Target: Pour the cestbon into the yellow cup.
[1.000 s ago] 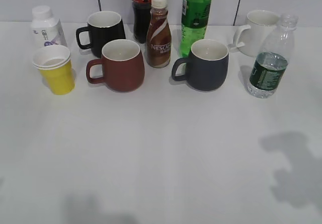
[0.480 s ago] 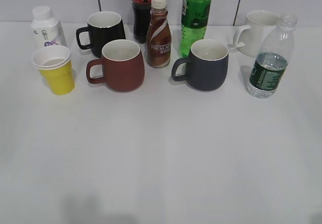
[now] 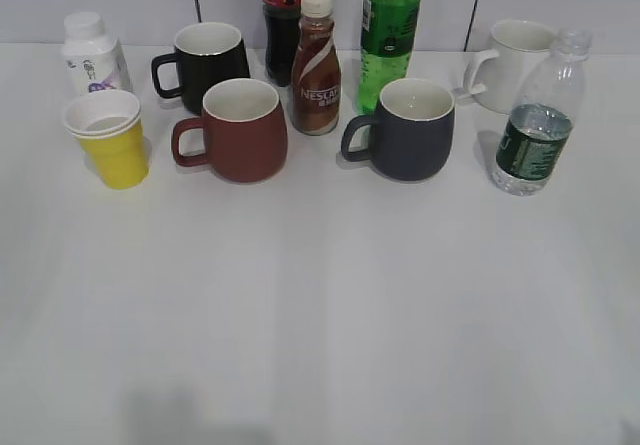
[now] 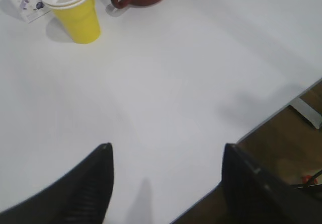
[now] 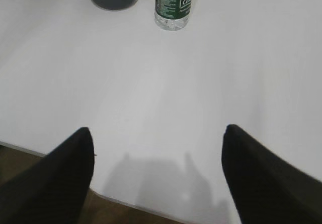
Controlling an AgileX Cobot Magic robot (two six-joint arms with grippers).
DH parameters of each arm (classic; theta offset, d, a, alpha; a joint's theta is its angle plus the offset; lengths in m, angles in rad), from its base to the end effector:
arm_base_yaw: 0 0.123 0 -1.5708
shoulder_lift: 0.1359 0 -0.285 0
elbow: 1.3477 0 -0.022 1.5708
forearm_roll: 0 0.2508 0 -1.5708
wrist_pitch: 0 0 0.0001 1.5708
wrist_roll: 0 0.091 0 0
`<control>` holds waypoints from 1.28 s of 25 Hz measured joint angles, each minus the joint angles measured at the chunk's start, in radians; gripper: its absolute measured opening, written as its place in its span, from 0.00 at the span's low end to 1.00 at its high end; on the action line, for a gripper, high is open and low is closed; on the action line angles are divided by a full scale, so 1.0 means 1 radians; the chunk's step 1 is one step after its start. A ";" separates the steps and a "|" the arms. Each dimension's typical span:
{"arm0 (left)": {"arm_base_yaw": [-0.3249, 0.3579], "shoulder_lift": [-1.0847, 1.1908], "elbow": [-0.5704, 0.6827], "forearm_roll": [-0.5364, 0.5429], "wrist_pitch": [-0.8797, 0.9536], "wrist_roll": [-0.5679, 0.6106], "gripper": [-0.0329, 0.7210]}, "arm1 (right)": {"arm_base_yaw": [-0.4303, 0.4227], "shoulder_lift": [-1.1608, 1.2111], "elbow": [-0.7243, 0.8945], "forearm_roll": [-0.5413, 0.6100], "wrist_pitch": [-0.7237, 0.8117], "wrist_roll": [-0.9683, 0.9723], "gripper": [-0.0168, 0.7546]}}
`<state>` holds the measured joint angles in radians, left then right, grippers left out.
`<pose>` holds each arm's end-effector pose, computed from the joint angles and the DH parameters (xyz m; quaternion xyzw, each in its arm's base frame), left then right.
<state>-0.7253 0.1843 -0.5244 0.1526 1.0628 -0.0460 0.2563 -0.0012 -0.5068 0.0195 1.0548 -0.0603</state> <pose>0.0240 -0.0052 0.2834 0.2994 0.8382 -0.0985 0.4451 -0.0058 0.0001 0.2797 -0.1343 0.8389 0.0613 0.5239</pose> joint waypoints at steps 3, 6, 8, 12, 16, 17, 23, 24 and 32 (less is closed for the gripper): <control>0.000 0.000 0.000 -0.004 0.000 0.000 0.72 | 0.000 0.001 0.000 -0.001 -0.005 0.000 0.78; 0.000 0.000 0.000 -0.004 0.000 0.000 0.72 | 0.000 0.001 0.000 -0.001 -0.009 0.000 0.78; 0.000 0.000 0.000 -0.004 0.000 0.000 0.72 | 0.000 0.001 0.000 -0.001 -0.009 0.000 0.78; 0.000 0.000 0.000 -0.004 0.000 0.000 0.72 | 0.000 0.001 0.000 -0.001 -0.011 0.000 0.78; 0.009 0.000 0.000 -0.004 0.000 0.000 0.72 | 0.000 0.000 0.001 -0.001 -0.011 0.000 0.78; 0.030 0.000 0.000 -0.004 0.000 0.000 0.72 | -0.001 0.000 0.001 -0.001 -0.011 0.000 0.78; 0.371 -0.008 0.000 -0.004 0.000 0.000 0.72 | -0.137 0.007 0.001 -0.001 -0.014 0.000 0.77; 0.425 -0.015 0.000 -0.004 0.000 0.000 0.72 | -0.163 0.000 0.001 -0.001 -0.014 -0.001 0.77; 0.680 -0.154 0.000 -0.004 -0.001 0.000 0.72 | -0.220 -0.005 0.001 -0.001 -0.014 -0.001 0.77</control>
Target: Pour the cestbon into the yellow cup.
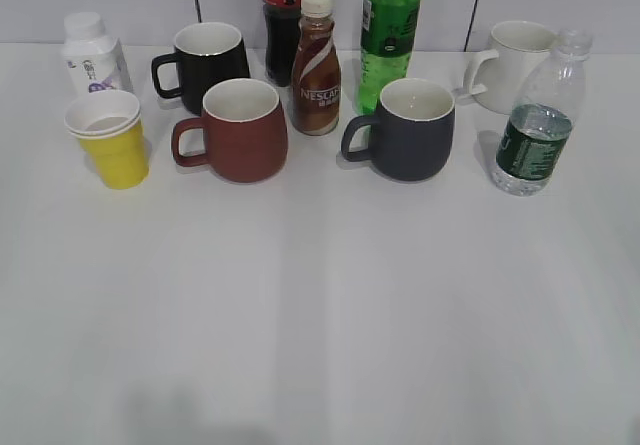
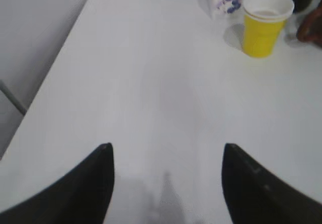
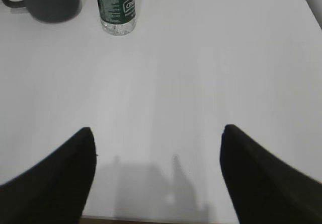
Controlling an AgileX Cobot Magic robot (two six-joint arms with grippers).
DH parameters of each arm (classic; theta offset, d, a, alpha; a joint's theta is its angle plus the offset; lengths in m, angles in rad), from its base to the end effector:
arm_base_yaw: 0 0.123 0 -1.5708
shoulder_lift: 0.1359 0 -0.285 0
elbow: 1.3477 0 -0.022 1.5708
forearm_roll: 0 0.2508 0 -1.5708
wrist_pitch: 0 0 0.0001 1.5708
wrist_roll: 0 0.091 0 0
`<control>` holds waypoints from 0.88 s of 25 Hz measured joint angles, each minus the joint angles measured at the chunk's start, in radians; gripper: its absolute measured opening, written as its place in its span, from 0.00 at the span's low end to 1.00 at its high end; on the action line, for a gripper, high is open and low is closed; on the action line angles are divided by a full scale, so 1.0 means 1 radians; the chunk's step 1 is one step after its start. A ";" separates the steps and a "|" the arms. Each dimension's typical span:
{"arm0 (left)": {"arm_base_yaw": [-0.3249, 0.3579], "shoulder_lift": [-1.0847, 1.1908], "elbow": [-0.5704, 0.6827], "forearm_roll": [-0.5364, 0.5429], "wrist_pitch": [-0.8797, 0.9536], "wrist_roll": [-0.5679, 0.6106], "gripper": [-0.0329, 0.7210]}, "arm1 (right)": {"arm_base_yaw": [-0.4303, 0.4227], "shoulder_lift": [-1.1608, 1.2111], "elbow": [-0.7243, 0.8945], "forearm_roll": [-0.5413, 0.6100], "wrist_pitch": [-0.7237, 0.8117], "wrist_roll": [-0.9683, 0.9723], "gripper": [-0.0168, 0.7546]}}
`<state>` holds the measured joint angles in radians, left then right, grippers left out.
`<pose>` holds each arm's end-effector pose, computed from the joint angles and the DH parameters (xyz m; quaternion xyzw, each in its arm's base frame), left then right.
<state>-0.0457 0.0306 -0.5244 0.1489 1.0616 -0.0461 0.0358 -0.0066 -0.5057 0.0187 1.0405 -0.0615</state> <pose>-0.0028 0.0119 0.2849 -0.0028 0.8527 0.0505 0.5199 -0.0058 0.0013 0.2805 -0.0414 0.8436 0.0025 0.5354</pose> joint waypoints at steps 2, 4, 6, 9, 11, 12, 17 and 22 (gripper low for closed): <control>0.001 -0.030 0.000 0.000 -0.001 0.000 0.72 | 0.013 0.000 0.000 0.000 0.000 0.000 0.77; 0.001 -0.037 0.000 0.000 -0.002 0.000 0.72 | 0.027 0.000 0.000 0.000 0.000 0.000 0.77; 0.001 -0.037 0.000 0.000 -0.002 0.000 0.72 | 0.037 0.000 0.000 0.000 0.000 0.000 0.77; 0.001 -0.037 0.000 0.000 -0.002 0.000 0.72 | 0.039 0.000 0.000 0.000 0.000 0.000 0.77; 0.001 -0.037 0.000 0.000 -0.002 0.000 0.72 | 0.039 0.000 0.000 0.000 0.000 0.000 0.77; 0.001 -0.037 0.000 0.000 -0.002 0.000 0.72 | 0.039 0.000 0.000 0.000 0.000 0.000 0.77; 0.001 -0.037 0.000 0.000 -0.002 0.000 0.72 | 0.039 0.000 0.000 0.000 0.000 0.000 0.77; 0.001 -0.037 0.000 0.000 -0.003 0.000 0.72 | 0.039 0.000 0.000 0.000 0.000 0.000 0.76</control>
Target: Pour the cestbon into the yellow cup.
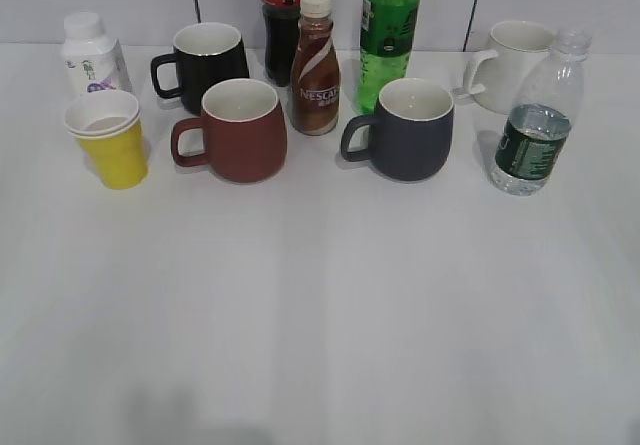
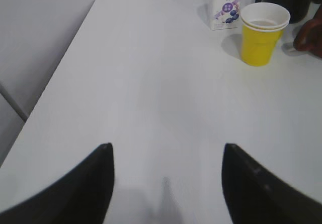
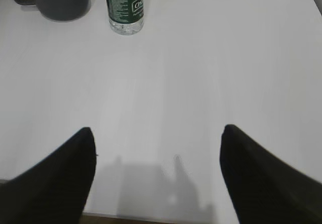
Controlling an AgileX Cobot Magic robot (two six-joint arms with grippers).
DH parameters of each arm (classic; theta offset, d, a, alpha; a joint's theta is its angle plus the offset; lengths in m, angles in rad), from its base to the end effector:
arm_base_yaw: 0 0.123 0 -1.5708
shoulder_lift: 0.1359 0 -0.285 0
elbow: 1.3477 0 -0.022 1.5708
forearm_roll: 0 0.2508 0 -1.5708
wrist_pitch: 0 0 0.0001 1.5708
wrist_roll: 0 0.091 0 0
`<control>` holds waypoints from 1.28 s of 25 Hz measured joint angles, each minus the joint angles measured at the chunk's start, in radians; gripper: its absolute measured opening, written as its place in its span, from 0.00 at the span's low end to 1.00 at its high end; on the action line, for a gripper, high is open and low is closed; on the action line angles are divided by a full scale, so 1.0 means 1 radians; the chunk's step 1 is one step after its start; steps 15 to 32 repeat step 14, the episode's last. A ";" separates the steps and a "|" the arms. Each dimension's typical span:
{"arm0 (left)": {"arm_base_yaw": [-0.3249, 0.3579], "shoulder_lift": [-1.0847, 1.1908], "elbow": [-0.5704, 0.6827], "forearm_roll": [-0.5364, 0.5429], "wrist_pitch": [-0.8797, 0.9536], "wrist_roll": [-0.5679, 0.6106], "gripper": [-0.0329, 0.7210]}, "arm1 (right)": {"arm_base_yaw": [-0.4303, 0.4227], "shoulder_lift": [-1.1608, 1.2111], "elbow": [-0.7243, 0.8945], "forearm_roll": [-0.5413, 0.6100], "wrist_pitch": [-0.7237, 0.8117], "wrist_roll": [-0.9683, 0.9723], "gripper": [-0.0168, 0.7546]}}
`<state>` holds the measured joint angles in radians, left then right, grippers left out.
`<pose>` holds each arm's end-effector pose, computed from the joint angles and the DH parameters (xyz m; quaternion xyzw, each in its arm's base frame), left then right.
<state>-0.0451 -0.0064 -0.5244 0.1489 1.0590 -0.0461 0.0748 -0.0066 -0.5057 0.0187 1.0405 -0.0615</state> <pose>-0.0087 0.0122 0.2848 -0.0044 0.8423 0.0499 0.5367 -0.0058 0.0010 0.2805 -0.0578 0.8426 0.0129 0.5352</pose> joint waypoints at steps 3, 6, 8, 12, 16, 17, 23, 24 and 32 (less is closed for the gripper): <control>0.000 0.000 0.000 0.000 0.000 0.000 0.72 | 0.000 0.000 0.000 0.000 0.000 0.000 0.76; 0.000 0.000 0.000 0.000 0.000 0.000 0.72 | 0.000 0.000 0.000 0.000 0.000 0.000 0.76; 0.000 0.000 0.000 0.000 0.000 0.000 0.72 | 0.000 0.000 0.000 0.000 0.000 0.000 0.76; 0.000 0.000 0.000 0.000 0.000 0.000 0.72 | 0.000 0.000 0.000 0.000 0.000 0.000 0.76; 0.000 0.000 0.000 0.000 0.000 0.000 0.72 | 0.000 0.000 0.000 0.000 0.000 0.000 0.76; 0.000 0.000 0.000 0.000 0.000 0.000 0.72 | 0.000 0.000 0.000 0.000 0.000 0.000 0.76; 0.000 0.000 0.000 0.000 0.000 0.000 0.72 | 0.000 0.000 0.000 0.000 0.000 0.000 0.76; 0.000 0.000 0.000 0.000 0.000 0.000 0.72 | 0.000 0.000 0.000 0.000 0.000 0.000 0.76; 0.000 0.000 0.000 0.000 0.000 0.000 0.72 | 0.000 0.000 0.000 0.000 0.000 0.000 0.76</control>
